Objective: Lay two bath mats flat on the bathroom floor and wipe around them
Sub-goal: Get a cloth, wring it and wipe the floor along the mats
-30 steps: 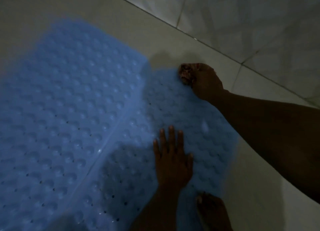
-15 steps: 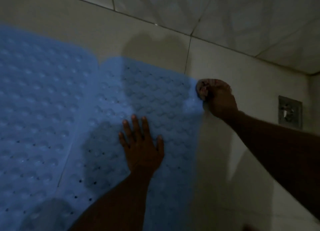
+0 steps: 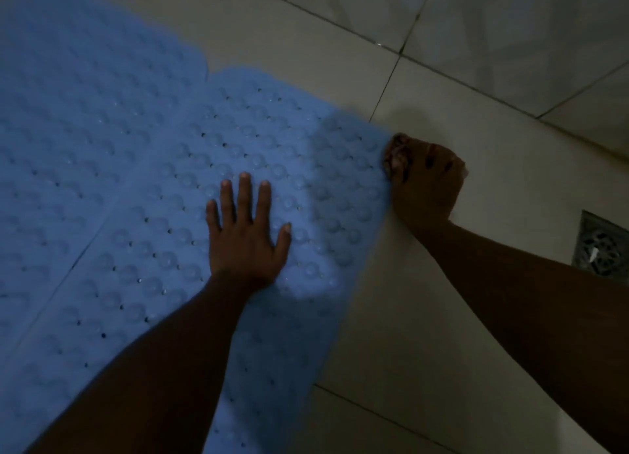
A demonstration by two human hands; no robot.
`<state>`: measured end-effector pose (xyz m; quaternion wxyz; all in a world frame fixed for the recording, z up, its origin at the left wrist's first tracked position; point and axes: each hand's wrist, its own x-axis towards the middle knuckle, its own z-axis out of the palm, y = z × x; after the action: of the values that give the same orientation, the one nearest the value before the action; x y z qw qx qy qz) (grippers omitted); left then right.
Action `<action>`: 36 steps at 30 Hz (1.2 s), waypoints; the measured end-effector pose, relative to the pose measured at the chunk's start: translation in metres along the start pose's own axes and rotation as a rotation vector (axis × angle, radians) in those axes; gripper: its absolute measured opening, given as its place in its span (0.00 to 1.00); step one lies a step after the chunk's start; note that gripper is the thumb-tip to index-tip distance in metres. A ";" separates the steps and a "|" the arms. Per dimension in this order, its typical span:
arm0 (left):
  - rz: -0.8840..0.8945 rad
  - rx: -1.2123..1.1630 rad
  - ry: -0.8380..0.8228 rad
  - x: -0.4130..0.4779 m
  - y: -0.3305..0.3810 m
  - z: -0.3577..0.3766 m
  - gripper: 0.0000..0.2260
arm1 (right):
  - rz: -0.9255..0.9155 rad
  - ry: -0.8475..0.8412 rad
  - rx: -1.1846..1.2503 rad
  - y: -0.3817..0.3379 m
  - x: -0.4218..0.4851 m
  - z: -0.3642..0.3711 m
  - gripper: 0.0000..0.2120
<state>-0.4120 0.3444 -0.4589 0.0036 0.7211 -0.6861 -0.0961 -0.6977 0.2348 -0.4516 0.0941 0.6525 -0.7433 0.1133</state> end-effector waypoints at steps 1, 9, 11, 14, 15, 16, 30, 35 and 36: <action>0.001 -0.003 0.001 0.000 0.000 -0.001 0.36 | -0.003 -0.003 -0.024 0.000 0.000 0.001 0.22; -0.016 -0.013 0.017 -0.005 0.001 -0.004 0.35 | 0.106 0.009 -0.147 -0.015 -0.033 -0.007 0.16; -0.023 -0.021 0.006 -0.012 0.001 -0.004 0.34 | 0.142 -0.024 -0.148 -0.024 -0.051 -0.021 0.16; 0.010 -0.031 -0.042 -0.044 0.000 -0.002 0.32 | 0.130 -0.085 -0.095 -0.025 -0.097 -0.028 0.18; 0.029 -0.038 -0.047 -0.060 -0.003 0.001 0.31 | 0.115 -0.081 -0.087 -0.026 -0.114 -0.030 0.18; 0.048 -0.051 -0.043 -0.077 -0.007 0.004 0.32 | 0.108 -0.084 -0.085 -0.026 -0.132 -0.034 0.19; 0.064 -0.087 -0.004 -0.243 -0.045 0.026 0.31 | -0.052 -0.215 0.035 -0.066 -0.308 -0.110 0.19; 0.045 -0.084 -0.022 -0.288 -0.053 0.030 0.31 | -0.135 -0.175 0.060 -0.075 -0.354 -0.136 0.19; 0.039 -0.088 -0.019 -0.299 -0.053 0.031 0.30 | -0.169 -0.166 0.086 -0.076 -0.362 -0.140 0.20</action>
<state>-0.3755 0.6471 -0.4568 0.0308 0.7058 -0.6952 -0.1327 -0.5762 0.6093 -0.4185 0.0132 0.7235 -0.6852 0.0823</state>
